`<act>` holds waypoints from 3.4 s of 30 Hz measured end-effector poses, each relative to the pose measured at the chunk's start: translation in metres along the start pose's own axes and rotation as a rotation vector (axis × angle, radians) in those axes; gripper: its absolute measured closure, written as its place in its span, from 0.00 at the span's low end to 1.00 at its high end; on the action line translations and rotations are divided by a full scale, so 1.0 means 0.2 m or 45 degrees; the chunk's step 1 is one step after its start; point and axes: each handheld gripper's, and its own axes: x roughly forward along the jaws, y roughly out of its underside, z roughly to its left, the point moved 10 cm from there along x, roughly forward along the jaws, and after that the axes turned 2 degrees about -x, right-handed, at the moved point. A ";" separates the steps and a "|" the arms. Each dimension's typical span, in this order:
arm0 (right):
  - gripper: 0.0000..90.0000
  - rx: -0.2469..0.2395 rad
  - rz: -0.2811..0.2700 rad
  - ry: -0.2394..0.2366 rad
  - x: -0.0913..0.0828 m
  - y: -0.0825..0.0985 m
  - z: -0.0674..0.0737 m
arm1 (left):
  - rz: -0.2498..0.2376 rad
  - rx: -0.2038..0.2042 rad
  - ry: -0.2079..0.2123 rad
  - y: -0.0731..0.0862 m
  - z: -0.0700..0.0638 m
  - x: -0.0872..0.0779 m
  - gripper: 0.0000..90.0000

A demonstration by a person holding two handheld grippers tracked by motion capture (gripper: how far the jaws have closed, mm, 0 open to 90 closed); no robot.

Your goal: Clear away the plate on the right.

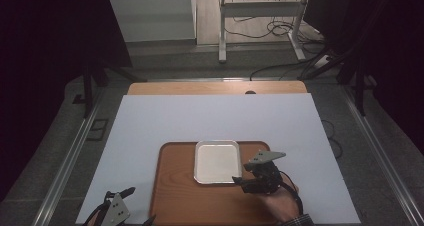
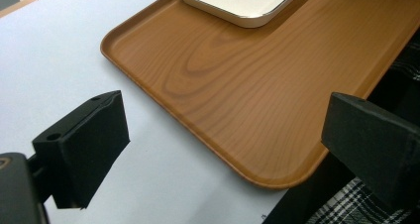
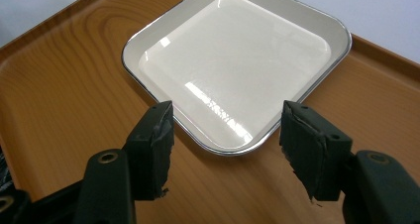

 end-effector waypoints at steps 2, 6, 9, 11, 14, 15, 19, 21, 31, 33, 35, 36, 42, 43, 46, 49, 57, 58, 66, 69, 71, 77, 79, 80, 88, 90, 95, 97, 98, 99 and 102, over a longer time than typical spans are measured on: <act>0.40 0.002 -0.002 0.005 0.00 0.00 -0.01 | 0.001 0.001 0.000 0.00 0.00 0.00 0.05; 0.38 0.013 -0.006 0.011 -0.02 0.01 -0.02 | -0.003 -0.003 0.001 0.00 0.00 0.00 0.05; 0.36 0.021 -0.008 0.016 -0.03 0.01 -0.03 | 0.001 0.002 0.000 0.00 0.00 0.00 0.05; 0.35 0.024 -0.017 0.019 -0.04 0.01 -0.04 | -0.002 -0.001 0.001 0.00 0.00 0.00 0.05; 0.34 0.027 -0.021 0.020 -0.05 0.01 -0.05 | -0.001 -0.001 0.001 0.00 0.00 0.00 0.05; 0.33 0.030 -0.021 0.022 -0.05 0.01 -0.05 | 0.001 0.000 0.000 0.00 0.00 0.00 0.05; 0.31 0.037 -0.037 0.029 -0.07 0.01 -0.06 | 0.000 -0.001 0.001 0.00 0.00 0.00 0.05; 0.30 0.038 -0.041 0.035 -0.08 0.01 -0.07 | 0.001 -0.001 0.000 0.00 0.00 0.00 0.05; 0.25 0.029 -0.054 0.062 -0.13 0.03 -0.09 | -0.003 -0.004 -0.001 0.00 0.00 0.00 0.05; 0.24 0.029 -0.064 0.071 -0.15 0.03 -0.10 | -0.001 -0.001 -0.001 0.00 0.00 0.00 0.05; 0.24 0.030 -0.066 0.072 -0.15 0.04 -0.10 | 0.001 0.001 -0.001 0.00 0.00 0.00 0.05; 0.24 0.035 -0.071 0.076 -0.16 0.04 -0.10 | -0.002 -0.001 -0.002 0.00 0.00 0.00 0.05; 0.23 0.035 -0.076 0.085 -0.18 0.05 -0.11 | -0.001 0.001 -0.002 0.00 0.00 0.00 0.05; 0.23 0.036 -0.074 0.087 -0.19 0.06 -0.11 | 0.003 0.005 -0.003 0.00 0.00 0.00 0.05; 0.22 0.035 -0.077 0.093 -0.20 0.06 -0.12 | 0.000 0.001 -0.003 0.00 0.00 0.00 0.05; 0.22 0.032 -0.077 0.100 -0.21 0.07 -0.12 | 0.003 0.007 -0.004 0.00 0.00 0.00 0.05; 0.20 0.034 -0.073 0.126 -0.23 0.09 -0.14 | 0.002 0.002 -0.003 0.00 0.00 0.00 0.05; 0.20 0.034 -0.074 0.129 -0.23 0.10 -0.14 | 0.002 0.003 -0.003 0.00 0.00 0.00 0.05; 0.17 0.039 -0.070 0.152 -0.25 0.12 -0.17 | 0.003 0.002 -0.002 0.00 0.00 0.00 0.05; 0.13 0.039 -0.073 0.154 -0.27 0.13 -0.18 | 0.003 0.001 -0.002 0.00 0.00 0.00 0.05; 0.12 0.041 -0.075 0.157 -0.27 0.14 -0.18 | 0.003 0.002 -0.002 0.00 0.00 0.00 0.05; 0.10 0.048 -0.075 0.169 -0.30 0.16 -0.20 | 0.004 0.003 -0.002 0.00 0.00 0.00 0.05; 0.10 0.047 -0.078 0.172 -0.31 0.16 -0.20 | 0.005 0.004 -0.002 0.00 0.00 0.00 0.05; 0.09 0.052 -0.080 0.178 -0.32 0.17 -0.20 | 0.005 0.004 -0.002 0.00 0.00 0.00 0.05; 0.06 0.061 -0.083 0.197 -0.35 0.20 -0.22 | 0.005 0.005 -0.002 0.00 0.00 0.00 0.05; 0.05 0.065 -0.088 0.208 -0.37 0.21 -0.23 | 0.006 0.008 -0.003 0.00 0.00 0.00 0.05; 0.03 0.075 -0.097 0.233 -0.40 0.24 -0.25 | 0.005 0.007 -0.004 0.00 0.00 0.00 0.05; 0.02 0.079 -0.100 0.238 -0.41 0.25 -0.26 | 0.007 0.007 -0.003 0.00 0.00 0.00 0.05; 0.02 0.089 -0.105 0.245 -0.42 0.26 -0.27 | 0.007 0.009 -0.003 0.00 0.00 0.00 0.05; 0.02 0.089 -0.105 0.245 -0.42 0.26 -0.27 | 0.008 0.009 -0.003 0.00 0.00 0.00 0.05; 0.01 0.100 -0.110 0.256 -0.44 0.28 -0.28 | 0.009 0.010 -0.003 0.00 0.00 0.00 0.05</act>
